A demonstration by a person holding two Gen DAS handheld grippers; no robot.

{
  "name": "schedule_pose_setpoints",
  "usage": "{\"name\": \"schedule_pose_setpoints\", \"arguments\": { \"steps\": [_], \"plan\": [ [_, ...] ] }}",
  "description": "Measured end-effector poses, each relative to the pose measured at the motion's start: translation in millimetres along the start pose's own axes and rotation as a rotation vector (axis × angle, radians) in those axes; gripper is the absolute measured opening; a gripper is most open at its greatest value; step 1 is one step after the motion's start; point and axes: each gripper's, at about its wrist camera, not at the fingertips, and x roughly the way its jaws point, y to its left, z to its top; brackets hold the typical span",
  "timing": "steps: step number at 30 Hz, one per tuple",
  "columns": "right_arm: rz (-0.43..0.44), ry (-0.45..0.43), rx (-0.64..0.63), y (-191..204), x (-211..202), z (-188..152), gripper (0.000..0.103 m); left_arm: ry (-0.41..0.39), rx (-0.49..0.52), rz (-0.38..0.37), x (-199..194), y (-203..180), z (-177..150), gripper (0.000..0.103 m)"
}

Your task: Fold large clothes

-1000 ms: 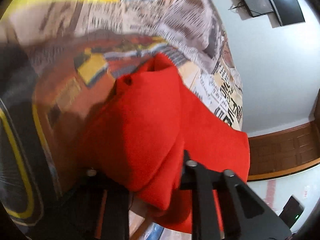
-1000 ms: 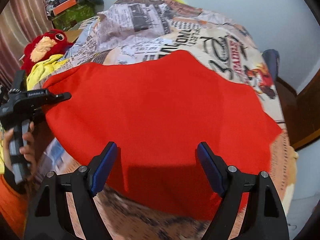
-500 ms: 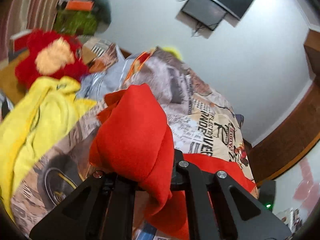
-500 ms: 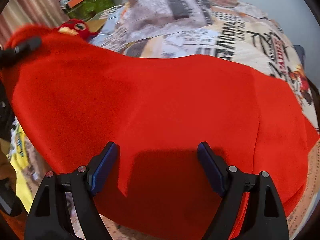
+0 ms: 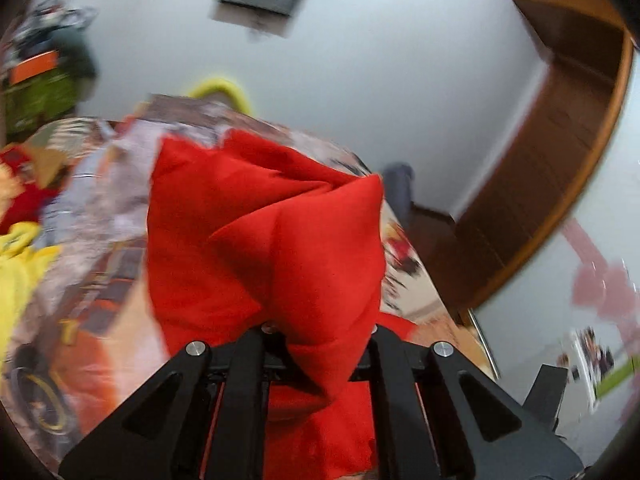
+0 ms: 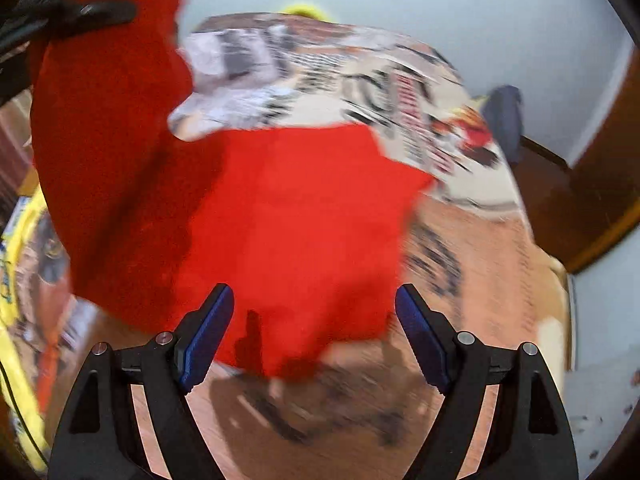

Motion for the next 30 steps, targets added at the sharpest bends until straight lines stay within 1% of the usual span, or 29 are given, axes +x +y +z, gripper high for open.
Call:
{"name": "schedule_pose_setpoints", "arguments": {
  "steps": [2,3,6,7,8,9,10,11,12,13,14,15,16,17,18,21,22,23,24,25,26,27,28,30],
  "plan": [
    [-0.029,0.014,0.030,-23,-5,-16,0.080,0.063,0.037,-0.048,25,-27,-11,0.006],
    [-0.038,0.020,0.046,-32,-7,-22,0.080,0.109,0.055,-0.067,38,-38,-20,0.006],
    [-0.055,0.051,0.101,-57,-9,-44,0.080,0.238,0.148,-0.097,73,-66,-54,0.006],
    [-0.055,0.058,0.113,-62,-8,-47,0.080,0.301,0.181,-0.109,88,-72,-69,0.006],
    [-0.057,0.070,0.131,-68,-7,-53,0.080,0.347,0.206,-0.107,97,-74,-81,0.006],
    [-0.058,0.078,0.143,-72,-6,-57,0.080,0.400,0.232,-0.082,109,-76,-97,0.006],
    [-0.058,0.090,0.159,-76,-5,-62,0.080,0.435,0.243,-0.068,116,-74,-107,0.006],
    [-0.057,0.095,0.168,-77,-5,-64,0.080,0.465,0.248,-0.059,122,-70,-117,0.008],
    [-0.053,0.096,0.179,-79,-6,-67,0.080,0.474,0.246,-0.060,123,-65,-123,0.008],
    [-0.049,0.096,0.184,-82,-8,-70,0.080,0.474,0.239,-0.073,120,-61,-125,0.008],
    [-0.048,0.094,0.191,-82,-10,-71,0.080,0.475,0.230,-0.085,116,-60,-124,0.011],
    [-0.047,0.092,0.193,-82,-12,-73,0.080,0.476,0.214,-0.100,111,-57,-121,0.019],
    [-0.046,0.086,0.193,-81,-17,-76,0.080,0.479,0.199,-0.122,106,-55,-117,0.024],
    [-0.045,0.081,0.192,-81,-19,-75,0.080,0.477,0.190,-0.136,99,-55,-113,0.034],
    [-0.045,0.072,0.190,-80,-24,-73,0.080,0.468,0.185,-0.151,90,-56,-110,0.041],
    [-0.042,0.029,0.179,-78,-36,-69,0.080,0.410,0.247,-0.147,55,-73,-102,0.044],
    [-0.038,0.011,0.172,-77,-39,-65,0.080,0.373,0.291,-0.134,39,-75,-97,0.044],
    [-0.036,-0.002,0.167,-75,-42,-62,0.080,0.343,0.317,-0.122,28,-76,-93,0.046],
    [-0.032,-0.020,0.160,-72,-48,-57,0.080,0.299,0.345,-0.099,15,-75,-87,0.054],
    [-0.028,-0.031,0.155,-70,-50,-54,0.080,0.259,0.359,-0.073,4,-72,-81,0.059],
    [-0.021,-0.047,0.146,-66,-54,-47,0.080,0.222,0.368,-0.049,-5,-67,-75,0.067],
    [-0.015,-0.061,0.137,-61,-56,-40,0.080,0.189,0.371,-0.028,-13,-61,-70,0.070],
    [-0.010,-0.071,0.130,-58,-57,-36,0.080,0.171,0.372,-0.010,-17,-55,-66,0.070],
    [0.007,-0.099,0.106,-45,-60,-22,0.080,0.156,0.373,0.055,-19,-37,-59,0.072]
  ]
}}
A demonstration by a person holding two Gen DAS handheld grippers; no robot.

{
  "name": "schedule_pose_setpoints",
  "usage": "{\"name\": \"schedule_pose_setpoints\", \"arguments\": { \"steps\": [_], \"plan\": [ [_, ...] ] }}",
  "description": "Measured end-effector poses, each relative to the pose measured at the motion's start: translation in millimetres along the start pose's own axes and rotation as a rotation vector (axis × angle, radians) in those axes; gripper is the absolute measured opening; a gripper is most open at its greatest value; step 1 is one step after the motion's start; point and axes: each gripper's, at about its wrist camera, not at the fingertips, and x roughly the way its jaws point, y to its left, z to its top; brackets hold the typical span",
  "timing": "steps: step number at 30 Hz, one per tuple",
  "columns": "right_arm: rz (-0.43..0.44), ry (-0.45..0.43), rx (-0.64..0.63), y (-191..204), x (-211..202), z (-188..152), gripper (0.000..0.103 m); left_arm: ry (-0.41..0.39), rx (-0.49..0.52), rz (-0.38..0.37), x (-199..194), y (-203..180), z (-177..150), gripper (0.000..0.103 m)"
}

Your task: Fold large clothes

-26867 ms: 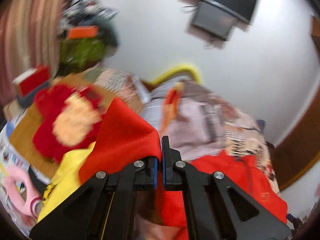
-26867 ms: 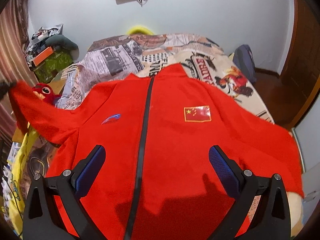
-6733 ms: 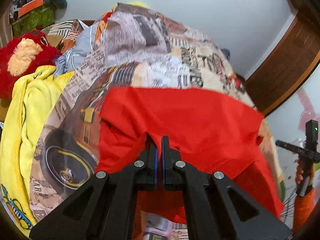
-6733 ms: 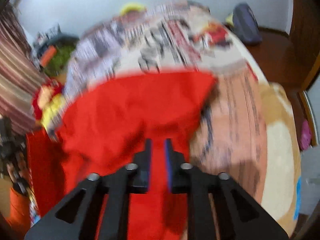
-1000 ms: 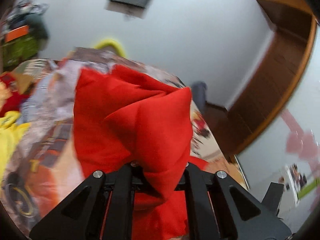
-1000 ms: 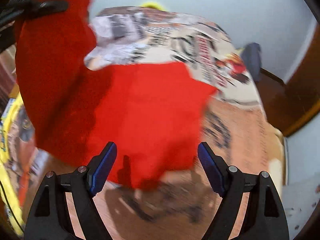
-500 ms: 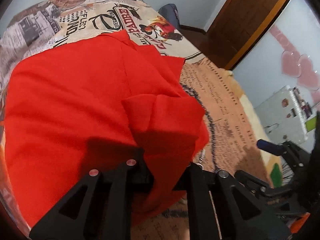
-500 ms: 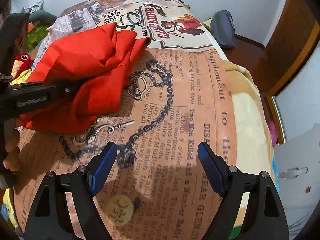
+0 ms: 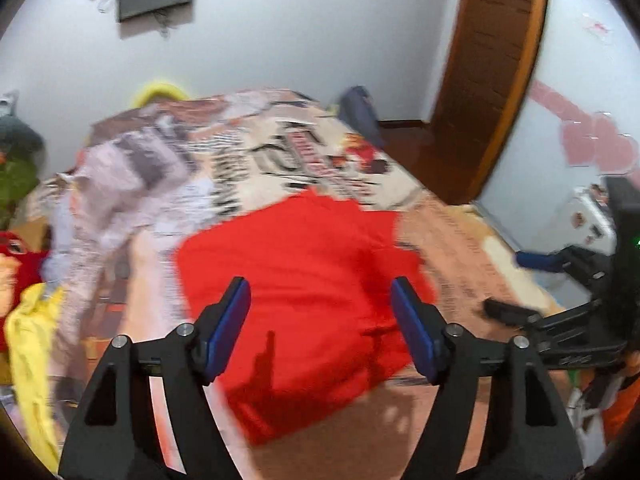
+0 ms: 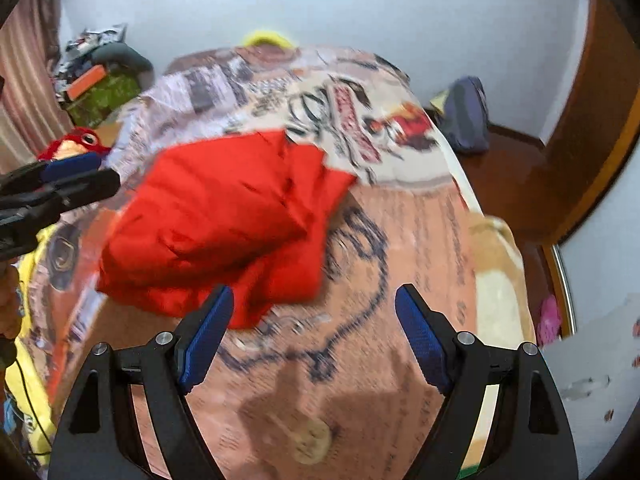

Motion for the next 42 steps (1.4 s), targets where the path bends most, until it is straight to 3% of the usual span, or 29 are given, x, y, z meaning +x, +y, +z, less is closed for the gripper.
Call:
{"name": "schedule_pose_setpoints", "arguments": {
  "steps": [3,5,9,12,19,21,25,29,35,38,42],
  "plan": [
    [0.022,-0.028,-0.037,22,5,17,0.080,0.039,-0.036,0.112,11,30,-6,0.072],
    [0.039,-0.038,-0.061,35,11,27,0.080,0.065,-0.085,0.148,19,48,-14,0.072],
    [0.076,-0.007,-0.104,55,40,44,0.080,0.158,-0.181,0.110,45,74,-33,0.072],
    [0.110,0.059,-0.097,56,68,49,0.080,0.249,-0.192,0.068,69,75,-47,0.072],
    [0.002,0.184,-0.033,22,102,15,0.080,0.235,-0.155,0.021,70,56,-63,0.073],
    [0.030,0.198,-0.018,11,104,-2,0.080,0.250,-0.176,-0.023,70,54,-69,0.073],
    [0.116,0.199,0.086,-9,96,-23,0.080,0.227,-0.161,-0.021,63,45,-81,0.077],
    [0.142,0.195,0.154,-16,86,-35,0.080,0.225,-0.181,-0.024,55,42,-89,0.079],
    [0.092,0.173,0.145,-17,67,-44,0.080,0.217,-0.105,0.040,38,35,-98,0.082],
    [-0.001,0.163,0.111,-20,60,-42,0.080,0.220,-0.068,0.100,31,36,-100,0.082],
    [-0.107,0.102,0.042,-22,39,-37,0.080,0.206,-0.101,0.140,21,52,-94,0.082]
  ]
}}
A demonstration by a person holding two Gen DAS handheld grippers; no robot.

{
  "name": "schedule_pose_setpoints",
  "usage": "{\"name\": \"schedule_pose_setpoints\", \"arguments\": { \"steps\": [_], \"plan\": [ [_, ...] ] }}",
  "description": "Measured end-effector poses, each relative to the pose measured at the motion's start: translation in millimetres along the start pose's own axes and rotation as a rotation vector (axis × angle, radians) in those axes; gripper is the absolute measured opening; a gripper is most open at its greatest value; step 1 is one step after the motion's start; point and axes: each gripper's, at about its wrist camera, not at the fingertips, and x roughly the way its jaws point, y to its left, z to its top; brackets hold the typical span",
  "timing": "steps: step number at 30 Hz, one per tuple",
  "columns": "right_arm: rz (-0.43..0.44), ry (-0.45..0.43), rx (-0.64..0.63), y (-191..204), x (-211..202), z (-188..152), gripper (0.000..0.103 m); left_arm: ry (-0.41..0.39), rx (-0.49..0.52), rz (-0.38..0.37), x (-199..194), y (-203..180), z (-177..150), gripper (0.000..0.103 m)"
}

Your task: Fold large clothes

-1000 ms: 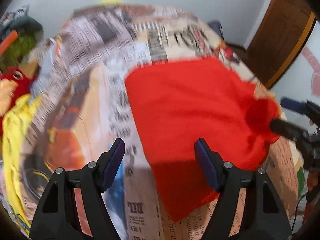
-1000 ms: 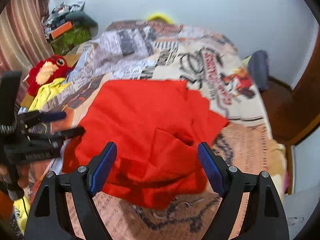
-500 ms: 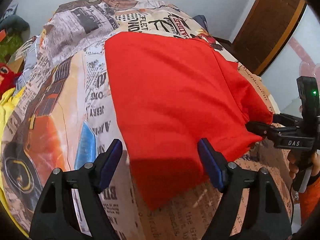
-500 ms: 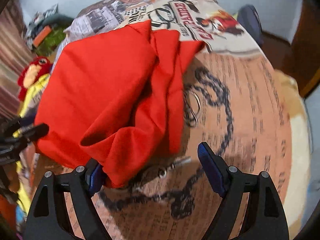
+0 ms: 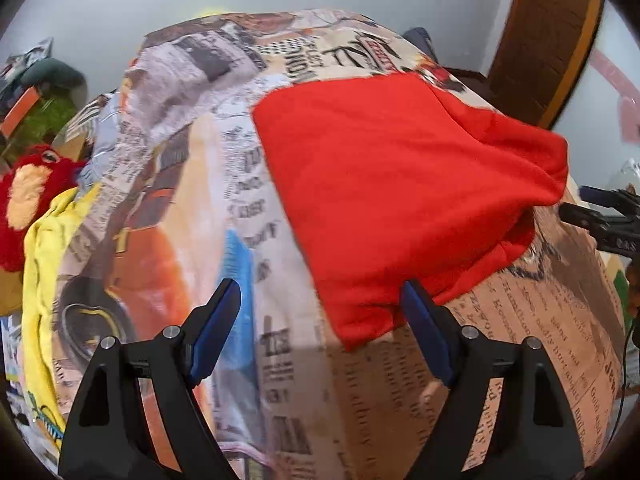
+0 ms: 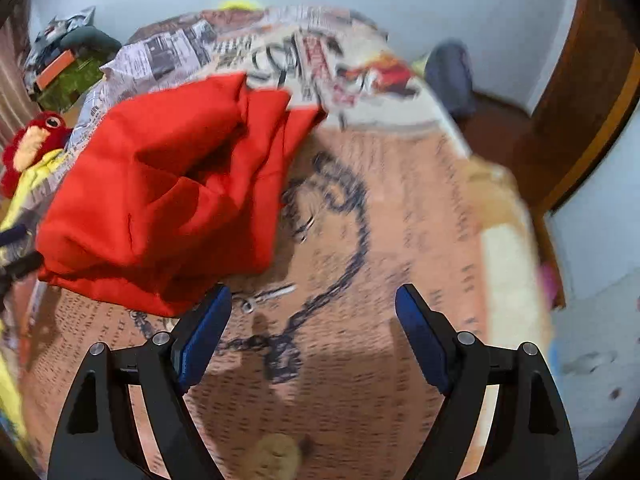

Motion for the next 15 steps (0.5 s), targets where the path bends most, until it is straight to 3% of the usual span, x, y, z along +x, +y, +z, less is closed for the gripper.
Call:
{"name": "schedule_pose_setpoints", "arguments": {
  "steps": [4,8,11,15],
  "plan": [
    [-0.001,-0.098,-0.048,0,-27,14,0.083,-0.052,-0.062,-0.015,-16,19,13,0.082],
    [0.072,-0.177,-0.056,5,-42,38,0.083,-0.096,-0.113,-0.014,-20,35,35,0.083],
    [0.157,-0.169,-0.035,13,-35,54,0.083,-0.076,-0.132,-0.018,-8,41,48,0.083],
    [0.280,-0.093,0.003,21,2,75,0.083,-0.013,-0.169,-0.120,21,44,58,0.083]
  ]
}}
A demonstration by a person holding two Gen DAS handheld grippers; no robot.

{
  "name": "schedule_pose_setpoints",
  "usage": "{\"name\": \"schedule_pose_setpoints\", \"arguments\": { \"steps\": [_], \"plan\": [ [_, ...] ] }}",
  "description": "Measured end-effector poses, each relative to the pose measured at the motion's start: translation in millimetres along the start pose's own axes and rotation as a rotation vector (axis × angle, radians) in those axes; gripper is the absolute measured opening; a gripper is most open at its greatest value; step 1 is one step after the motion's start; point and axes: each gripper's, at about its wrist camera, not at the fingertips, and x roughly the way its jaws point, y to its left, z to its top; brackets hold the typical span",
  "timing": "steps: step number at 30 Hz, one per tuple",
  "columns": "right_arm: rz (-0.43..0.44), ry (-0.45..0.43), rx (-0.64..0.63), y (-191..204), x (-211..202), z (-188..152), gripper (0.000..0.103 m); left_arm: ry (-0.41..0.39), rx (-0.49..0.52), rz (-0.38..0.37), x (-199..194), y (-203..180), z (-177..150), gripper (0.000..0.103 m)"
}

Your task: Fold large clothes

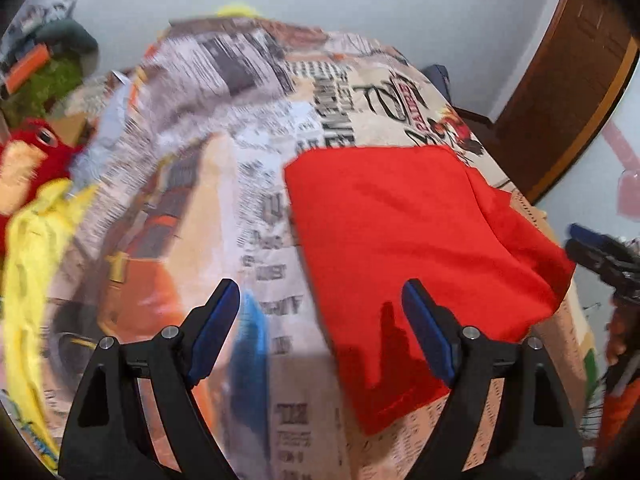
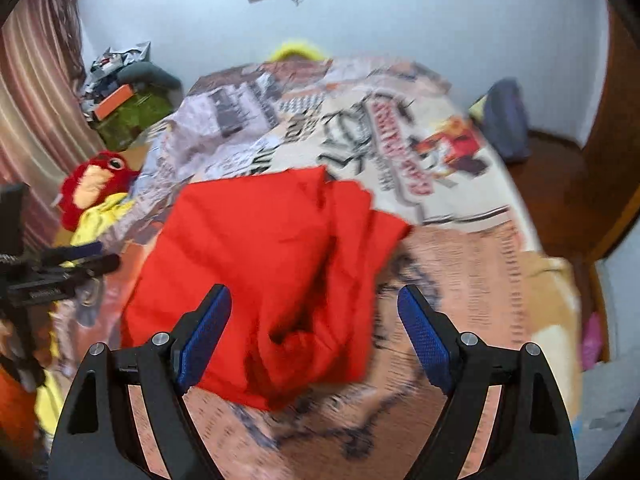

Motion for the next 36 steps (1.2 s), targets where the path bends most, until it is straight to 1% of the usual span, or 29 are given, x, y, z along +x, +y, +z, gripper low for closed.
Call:
{"name": "schedule_pose_setpoints", "arguments": {
  "steps": [4,5,7,10,12,13,15,16,19,21,23,25,26,27,28,30,32,33,36],
  "plan": [
    [0.066,0.114,0.059,-12,43,0,0.083,0.080,-0.051,-0.089,36,4,3,0.083],
    [0.074,0.134,0.070,-16,50,-1,0.083,0.088,-0.057,-0.097,41,4,3,0.083],
    [0.085,0.171,0.098,-26,63,-2,0.083,0.099,-0.078,-0.143,54,5,5,0.083],
    [0.131,0.222,0.163,-44,79,-6,0.083,0.119,-0.124,-0.206,67,8,9,0.086],
    [0.179,0.257,0.219,-54,93,-9,0.083,0.139,-0.154,-0.252,78,10,12,0.086],
    [0.197,0.265,0.239,-57,93,-11,0.083,0.152,-0.168,-0.278,84,11,13,0.087],
    [0.262,0.288,0.284,-62,102,-14,0.084,0.180,-0.200,-0.345,96,11,16,0.087],
    [0.278,0.283,0.283,-62,103,-14,0.086,0.187,-0.213,-0.357,100,12,16,0.087],
    [0.295,0.261,0.272,-58,103,-13,0.085,0.185,-0.227,-0.371,102,10,17,0.087],
    [0.301,0.260,0.291,-56,102,-13,0.081,0.183,-0.226,-0.375,101,9,18,0.086],
    [0.298,0.265,0.291,-55,100,-12,0.076,0.181,-0.197,-0.379,95,4,17,0.086],
    [0.280,0.280,0.287,-50,100,-10,0.062,0.169,-0.145,-0.348,87,-5,16,0.083],
    [0.275,0.286,0.282,-47,98,-11,0.059,0.160,-0.119,-0.327,83,-10,15,0.078],
    [0.270,0.289,0.281,-44,95,-11,0.050,0.153,-0.104,-0.314,78,-12,14,0.071],
    [0.270,0.290,0.282,-44,94,-10,0.041,0.141,-0.094,-0.305,71,-14,13,0.067],
    [0.284,0.285,0.293,-39,83,-9,0.029,0.124,-0.091,-0.313,60,-12,13,0.046],
    [0.288,0.272,0.288,-32,74,-8,0.026,0.108,-0.081,-0.343,46,-10,13,0.037],
    [0.283,0.264,0.275,-26,67,-6,0.025,0.097,-0.071,-0.347,37,-11,12,0.037],
    [0.274,0.249,0.233,-6,54,-2,0.024,0.070,-0.024,-0.318,16,-17,10,0.035]
  ]
}}
